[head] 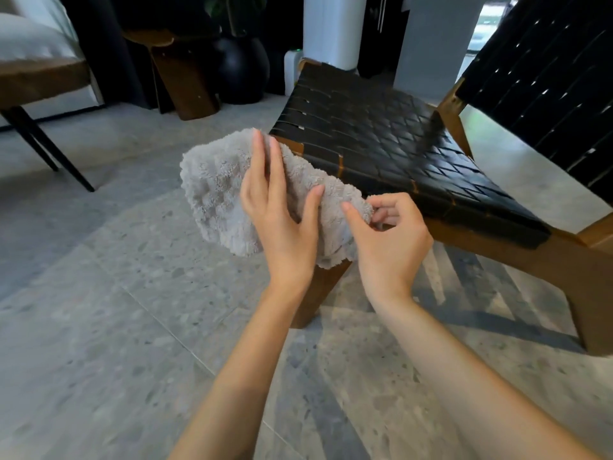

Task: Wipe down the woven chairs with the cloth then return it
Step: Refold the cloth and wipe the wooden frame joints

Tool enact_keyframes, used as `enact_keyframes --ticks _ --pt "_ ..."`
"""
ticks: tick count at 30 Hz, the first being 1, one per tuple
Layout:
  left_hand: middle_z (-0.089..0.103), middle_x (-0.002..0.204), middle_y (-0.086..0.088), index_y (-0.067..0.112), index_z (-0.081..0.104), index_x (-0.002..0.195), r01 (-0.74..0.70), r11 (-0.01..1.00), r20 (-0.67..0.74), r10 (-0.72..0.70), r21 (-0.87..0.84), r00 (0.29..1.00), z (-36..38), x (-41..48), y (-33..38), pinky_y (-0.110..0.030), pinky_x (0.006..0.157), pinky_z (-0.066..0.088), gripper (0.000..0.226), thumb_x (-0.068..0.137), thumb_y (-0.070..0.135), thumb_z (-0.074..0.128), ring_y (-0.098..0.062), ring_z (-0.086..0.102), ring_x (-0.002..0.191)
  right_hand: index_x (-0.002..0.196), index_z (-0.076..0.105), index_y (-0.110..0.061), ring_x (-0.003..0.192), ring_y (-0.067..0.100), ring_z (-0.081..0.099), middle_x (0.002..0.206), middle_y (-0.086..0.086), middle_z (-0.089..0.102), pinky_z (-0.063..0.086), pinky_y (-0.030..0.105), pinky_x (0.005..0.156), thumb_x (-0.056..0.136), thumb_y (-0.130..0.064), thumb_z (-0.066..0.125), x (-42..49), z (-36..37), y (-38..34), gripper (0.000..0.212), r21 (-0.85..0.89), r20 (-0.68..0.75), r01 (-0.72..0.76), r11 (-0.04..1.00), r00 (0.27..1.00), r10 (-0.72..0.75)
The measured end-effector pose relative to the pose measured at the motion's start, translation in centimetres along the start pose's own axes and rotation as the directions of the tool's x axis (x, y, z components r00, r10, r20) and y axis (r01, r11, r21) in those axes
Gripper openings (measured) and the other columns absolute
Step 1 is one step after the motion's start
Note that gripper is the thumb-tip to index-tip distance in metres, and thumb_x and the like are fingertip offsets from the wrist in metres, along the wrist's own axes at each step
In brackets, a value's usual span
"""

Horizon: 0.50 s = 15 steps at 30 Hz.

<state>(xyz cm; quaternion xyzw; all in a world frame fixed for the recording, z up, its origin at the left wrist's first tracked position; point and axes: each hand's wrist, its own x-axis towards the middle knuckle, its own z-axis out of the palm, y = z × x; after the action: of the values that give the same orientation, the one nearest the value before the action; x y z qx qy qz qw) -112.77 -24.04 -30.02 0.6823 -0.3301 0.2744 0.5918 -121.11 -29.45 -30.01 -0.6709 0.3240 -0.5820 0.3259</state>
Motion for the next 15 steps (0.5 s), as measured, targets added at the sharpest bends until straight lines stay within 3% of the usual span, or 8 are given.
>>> enact_keyframes --ticks 3,5,7,9,11,13,15 --pt "0.023 0.152 -0.015 0.003 0.034 0.144 0.039 0.999 -0.066 -0.041 -0.021 0.997 1.5 -2.1 -0.1 -0.03 0.114 0.022 0.07 0.086 0.018 0.07 -0.012 0.023 0.139 0.08 0.056 -0.029 0.069 0.002 0.053 0.078 -0.007 0.059 0.041 0.007 0.062 0.075 -0.025 0.081 -0.6 -0.3 1.4 0.026 -0.02 -0.041 -0.062 0.998 0.997 0.061" --pt "0.026 0.147 -0.01 0.012 0.03 0.146 0.191 0.963 -0.081 -0.209 -0.188 0.975 2.4 -3.6 0.0 -0.028 0.109 0.034 0.078 0.081 0.017 0.074 -0.007 0.031 0.133 0.081 0.055 -0.03 0.072 0.005 0.055 0.082 -0.005 0.06 0.042 0.009 0.062 0.074 -0.028 0.081 -1.3 -0.5 2.3 0.027 0.0 -0.073 -0.14 0.99 0.987 0.14" --pt "0.036 0.139 -0.004 0.017 0.03 0.146 0.392 0.81 -0.026 -0.446 -0.436 0.895 3.1 -4.4 0.3 -0.029 0.1 0.047 0.082 0.079 0.016 0.076 -0.009 0.048 0.122 0.085 0.056 -0.026 0.074 0.006 0.057 0.085 -0.003 0.061 0.043 0.009 0.061 0.073 -0.027 0.082 -1.9 -0.3 2.8 0.029 0.047 -0.13 -0.194 0.98 0.971 0.199" --pt "0.052 0.127 0.001 0.018 0.039 0.136 0.5 0.652 0.043 -0.584 -0.571 0.811 3.3 -4.6 0.5 -0.029 0.092 0.053 0.069 0.078 0.014 0.076 -0.009 0.06 0.109 0.091 0.055 -0.022 0.08 0.003 0.059 0.092 -0.002 0.061 0.045 0.007 0.063 0.073 -0.022 0.083 -2.3 0.1 3.0 0.033 0.137 -0.176 -0.234 0.962 0.95 0.256" --pt "0.059 0.116 0.007 0.019 0.049 0.122 0.532 0.618 0.088 -0.602 -0.579 0.794 3.4 -4.5 0.2 -0.02 0.089 0.052 0.049 0.08 0.015 0.075 -0.002 0.062 0.106 0.098 0.051 -0.02 0.088 0.001 0.062 0.097 -0.005 0.061 0.049 0.008 0.07 0.073 -0.018 0.082 -2.4 0.6 3.1 0.04 0.257 -0.183 -0.297 0.92 0.919 0.348" --pt "0.062 0.111 0.009 0.018 0.056 0.115 0.522 0.678 0.12 -0.546 -0.518 0.829 3.2 -4.4 -0.3 -0.014 0.088 0.049 0.037 0.082 0.017 0.073 0.003 0.06 0.105 0.107 0.049 -0.018 0.097 0.003 0.064 0.107 -0.002 0.064 0.052 0.013 0.079 0.076 -0.017 0.08 -2.5 1.1 3.2 0.043 0.365 -0.131 -0.379 0.85 0.883 0.45" --pt "0.065 0.112 0.004 0.012 0.06 0.117 0.501 0.734 0.165 -0.484 -0.459 0.86 3.0 -4.4 -0.7 -0.018 0.094 0.048 0.033 0.086 0.018 0.069 -0.001 0.06 0.107 0.118 0.051 -0.012 0.103 0.006 0.065 0.115 0.003 0.066 0.053 0.021 0.087 0.083 -0.019 0.074 -2.8 1.6 3.2 0.042 0.391 -0.057 -0.418 0.82 0.878 0.475"
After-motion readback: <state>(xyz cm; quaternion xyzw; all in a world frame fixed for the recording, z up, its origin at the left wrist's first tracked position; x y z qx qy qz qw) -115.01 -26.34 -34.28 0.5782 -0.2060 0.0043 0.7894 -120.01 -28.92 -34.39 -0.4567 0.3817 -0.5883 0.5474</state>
